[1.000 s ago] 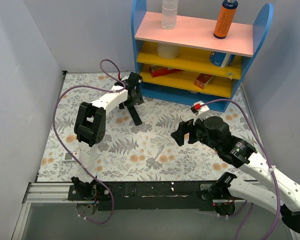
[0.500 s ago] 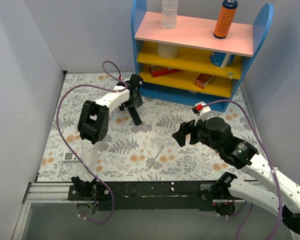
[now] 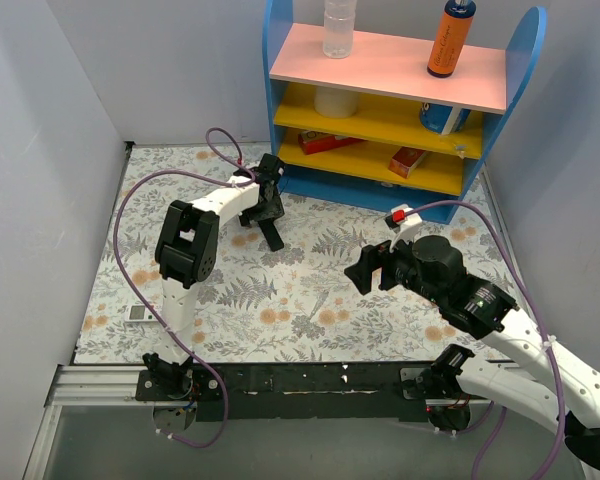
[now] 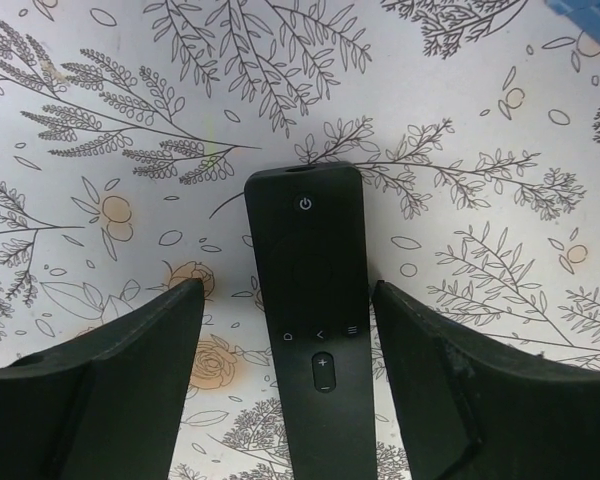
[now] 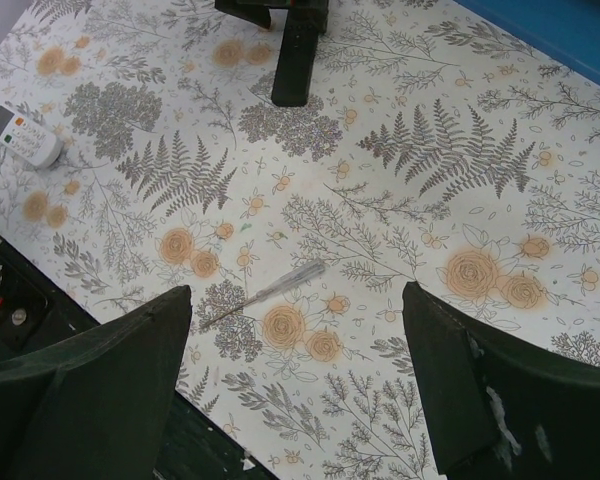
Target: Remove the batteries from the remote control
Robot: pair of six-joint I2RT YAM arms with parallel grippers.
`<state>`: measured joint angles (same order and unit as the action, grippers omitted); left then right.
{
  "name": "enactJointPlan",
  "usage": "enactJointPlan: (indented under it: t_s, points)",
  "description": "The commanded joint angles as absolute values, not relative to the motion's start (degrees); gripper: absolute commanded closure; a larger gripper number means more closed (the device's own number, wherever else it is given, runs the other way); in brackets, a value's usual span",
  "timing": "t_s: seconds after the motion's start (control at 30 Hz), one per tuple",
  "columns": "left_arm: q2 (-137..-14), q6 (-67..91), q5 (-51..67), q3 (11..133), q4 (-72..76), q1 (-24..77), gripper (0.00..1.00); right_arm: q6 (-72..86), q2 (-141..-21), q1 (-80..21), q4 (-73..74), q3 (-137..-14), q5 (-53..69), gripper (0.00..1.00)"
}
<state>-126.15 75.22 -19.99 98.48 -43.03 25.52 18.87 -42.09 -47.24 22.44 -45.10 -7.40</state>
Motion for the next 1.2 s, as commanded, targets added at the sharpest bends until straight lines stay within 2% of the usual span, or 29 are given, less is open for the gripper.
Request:
enactJointPlan:
  t_s: [0.0, 0.2, 0.23, 0.47, 0.73, 0.87, 1.0, 1.17]
  points:
    - [-125.4, 75.2, -19.9, 96.0, -42.0, 25.6, 0.36, 18.6, -41.3, -47.0, 20.1, -45.3, -7.3, 0.08]
    - [-122.4, 74.8, -13.9, 91.8, -38.9, 25.5, 0.49, 19.8, -41.1, -47.0, 19.5, -44.8, -7.3, 0.09]
    - [-121.2, 74.8, -12.4, 88.9, -37.8, 25.5, 0.55, 20.8, -41.3, -47.0, 19.2, -44.4, -7.3, 0.09]
    - [-111.7, 75.2, -3.5, 80.1, -33.1, 25.5, 0.76, 24.3, -42.5, -47.0, 14.3, -41.4, -3.1, 0.09]
    - [-96.4, 75.4, 17.3, 68.2, -21.5, 25.5, 0.85, 25.4, -42.3, -46.9, -1.5, -34.5, 4.2, 0.08]
    - [-88.1, 76.6, 25.9, 62.6, -15.1, 25.5, 0.84, 25.1, -45.9, -46.9, -7.9, -34.4, 7.5, 0.02]
    - [-81.2, 78.2, 35.8, 57.8, -7.7, 25.7, 0.84, 23.3, -50.9, -46.7, -14.9, -36.0, 17.5, 0.02]
    - [-74.8, 79.4, 40.0, 54.1, -4.5, 26.0, 0.84, 25.2, -56.1, -46.5, -21.4, -36.3, 23.5, 0.02]
